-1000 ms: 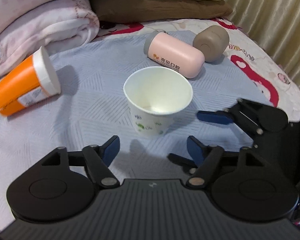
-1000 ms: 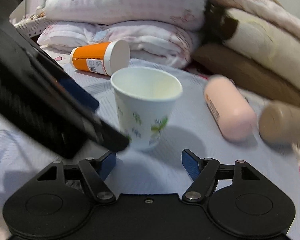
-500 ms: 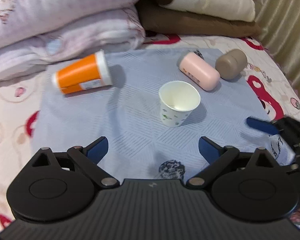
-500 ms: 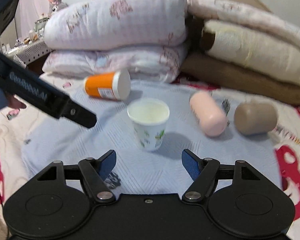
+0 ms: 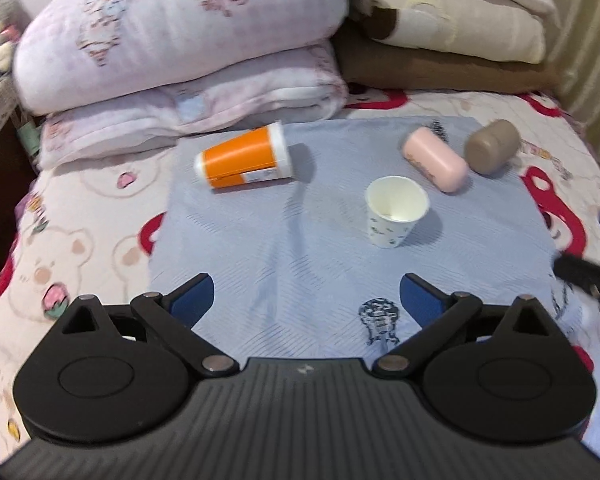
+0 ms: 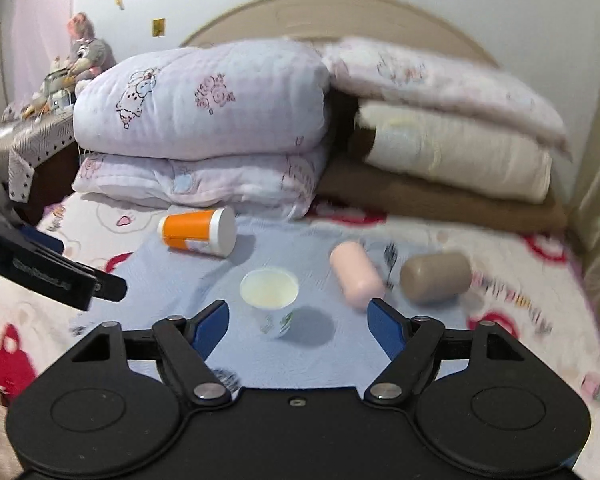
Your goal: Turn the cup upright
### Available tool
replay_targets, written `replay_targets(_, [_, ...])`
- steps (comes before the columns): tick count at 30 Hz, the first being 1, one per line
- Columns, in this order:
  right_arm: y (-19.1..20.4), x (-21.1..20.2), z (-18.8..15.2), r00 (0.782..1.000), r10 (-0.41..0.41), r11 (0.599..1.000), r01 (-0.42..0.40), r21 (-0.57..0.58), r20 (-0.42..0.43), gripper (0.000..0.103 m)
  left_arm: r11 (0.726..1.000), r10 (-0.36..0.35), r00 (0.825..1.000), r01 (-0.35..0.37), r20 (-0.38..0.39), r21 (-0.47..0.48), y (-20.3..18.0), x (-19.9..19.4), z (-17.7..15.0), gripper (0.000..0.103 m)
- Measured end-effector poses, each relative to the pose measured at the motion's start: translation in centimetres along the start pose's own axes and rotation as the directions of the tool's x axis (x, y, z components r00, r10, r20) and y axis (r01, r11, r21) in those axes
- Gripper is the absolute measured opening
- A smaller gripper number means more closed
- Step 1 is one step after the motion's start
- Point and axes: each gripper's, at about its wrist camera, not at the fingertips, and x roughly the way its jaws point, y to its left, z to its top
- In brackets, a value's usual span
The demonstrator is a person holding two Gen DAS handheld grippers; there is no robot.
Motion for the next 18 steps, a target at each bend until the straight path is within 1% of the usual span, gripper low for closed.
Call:
replay_targets(1, [-0.1,-0.1,0.2,0.999,0.023,0.999,-0.022,0.024,-0.039,0.082,1.0,0.012,1.0,-0.012,-0.005,-0.004,0.0,-0.1,-0.2,0.101])
replay_targets(3, [-0.2,-0.6,0.0,0.996,0.065,0.996,-0.061,0.069,-0.066,0.083,1.0,0.019,1.0,-0.019,-0.004,0.005,-0.1,-0.3,-0.5,0.101])
replay_targets(4, [-0.2,-0.7,0.0,0.995,0.066,0.995,-0.06,0.079,-0.072,0.083,1.0,0.021,1.0,-0.021,-0.002,0.011,-0.1,-0.5,-0.6,0.101])
replay_targets(7, [0.6,-1.2,0.0,0.997,0.024,0.998,-0.02,0.061,-0.067,0.089,0.999,0.029,1.0,-0.029,0.004,0.015,0.0,-0.9,-0.9,0.101])
replay_targets(10, [0.9,-1.5,0.2,0.997,0.005,0.997,0.001,0.08,-0.081,0.097,0.999,0.037,0.999,-0.037,-0.001,0.012,0.2,-1.0,-1.0,0.101])
replay_targets(13, [1.1,-1.6,0.5,0.997,-0.016,0.997,0.022,0.074,-0.076,0.098,0.999,0.043,0.999,-0.043,-0.011,0.002,0.7,-0.9,-1.1,0.101])
replay_targets(15, [0.9,-1.8,0.6,0.997,-0.01,0.996,0.017,0.087,-0.076,0.098,0.999,0.051,0.998,-0.051,-0.024,-0.001,0.9,-0.7,-1.2,0.101])
replay_targets(18, [1.0,-1.7,0.6,0.995,-0.031,0.995,0.04,0.094,-0.09,0.098,0.998,0.064,0.997,-0.063,-0.035,0.008,1.1,-0.5,-1.2,0.101])
